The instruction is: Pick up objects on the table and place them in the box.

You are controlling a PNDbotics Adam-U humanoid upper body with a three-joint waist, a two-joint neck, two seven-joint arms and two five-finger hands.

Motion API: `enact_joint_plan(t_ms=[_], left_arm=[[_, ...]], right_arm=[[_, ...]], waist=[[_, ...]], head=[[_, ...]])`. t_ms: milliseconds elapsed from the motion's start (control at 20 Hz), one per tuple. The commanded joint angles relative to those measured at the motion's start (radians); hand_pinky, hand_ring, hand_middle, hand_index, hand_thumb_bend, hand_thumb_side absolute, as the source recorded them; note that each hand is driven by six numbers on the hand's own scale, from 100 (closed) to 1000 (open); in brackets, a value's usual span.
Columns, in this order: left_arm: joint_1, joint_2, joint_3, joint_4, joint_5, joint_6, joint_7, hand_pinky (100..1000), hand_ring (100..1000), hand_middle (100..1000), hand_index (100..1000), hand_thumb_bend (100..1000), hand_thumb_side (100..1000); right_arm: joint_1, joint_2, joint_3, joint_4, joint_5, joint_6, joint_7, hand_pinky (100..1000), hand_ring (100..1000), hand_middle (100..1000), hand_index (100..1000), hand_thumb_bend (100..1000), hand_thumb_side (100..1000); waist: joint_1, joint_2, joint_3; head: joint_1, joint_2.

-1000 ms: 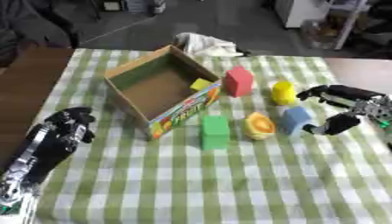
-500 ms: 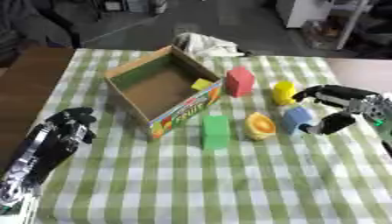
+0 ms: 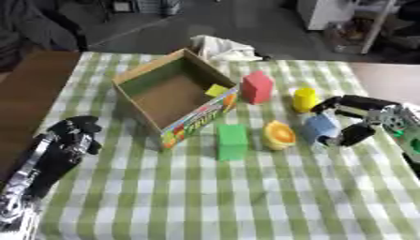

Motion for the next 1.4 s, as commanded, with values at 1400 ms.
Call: enact_joint_plan(t_ms=[1400], left_arm=[[-0.007, 0.002, -0.006, -0.010, 0.006, 0.000, -0.009, 576, 548, 648, 784, 108, 569]], right_arm=[[-0.131, -0.043, -0.006, -0.240, -0.276, 0.022, -0.165, 745, 848, 592, 619, 189, 100]], waist=[[0.004, -0.010, 0.016]], head=[[-0.016, 0.005]])
